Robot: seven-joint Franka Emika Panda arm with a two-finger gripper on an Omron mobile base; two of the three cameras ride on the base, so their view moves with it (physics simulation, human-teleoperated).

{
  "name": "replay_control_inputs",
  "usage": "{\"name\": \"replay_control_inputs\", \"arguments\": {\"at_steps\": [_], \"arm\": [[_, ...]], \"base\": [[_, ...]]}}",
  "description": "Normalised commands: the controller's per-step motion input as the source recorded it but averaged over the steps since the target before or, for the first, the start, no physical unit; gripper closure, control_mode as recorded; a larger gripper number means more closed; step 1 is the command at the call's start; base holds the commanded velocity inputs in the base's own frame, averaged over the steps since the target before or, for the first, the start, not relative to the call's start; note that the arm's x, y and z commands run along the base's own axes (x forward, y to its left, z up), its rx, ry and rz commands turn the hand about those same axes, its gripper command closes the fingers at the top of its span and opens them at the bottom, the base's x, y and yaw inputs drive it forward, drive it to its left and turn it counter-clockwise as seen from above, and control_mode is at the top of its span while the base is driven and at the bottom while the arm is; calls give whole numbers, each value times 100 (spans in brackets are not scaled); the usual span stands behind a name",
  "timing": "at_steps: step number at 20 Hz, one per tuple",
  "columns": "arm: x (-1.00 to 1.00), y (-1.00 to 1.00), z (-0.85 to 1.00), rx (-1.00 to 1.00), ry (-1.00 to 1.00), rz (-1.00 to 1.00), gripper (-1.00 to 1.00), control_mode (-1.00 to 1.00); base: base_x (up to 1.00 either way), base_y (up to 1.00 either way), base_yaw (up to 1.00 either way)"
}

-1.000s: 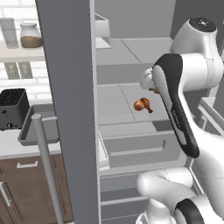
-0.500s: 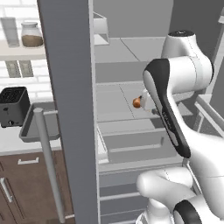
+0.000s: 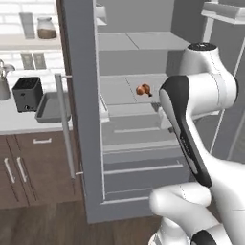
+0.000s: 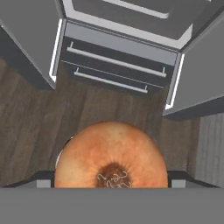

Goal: Place one onion and one chicken drumstick in each tupperware on the nearby counter, to pack two identical lunches.

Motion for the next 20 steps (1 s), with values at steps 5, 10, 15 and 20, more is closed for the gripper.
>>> {"name": "replay_control_inputs", "arguments": {"at_steps": [5,10,15,20], "arm": [[0,0,0,0,0,0,100,100],[0,0,0,0,0,0,100,100],[0,0,0,0,0,0,100,100],[0,0,0,0,0,0,100,100]], "base": [[-25,21,72],[-1,32,95],[0,33,93],[65,27,66]]}}
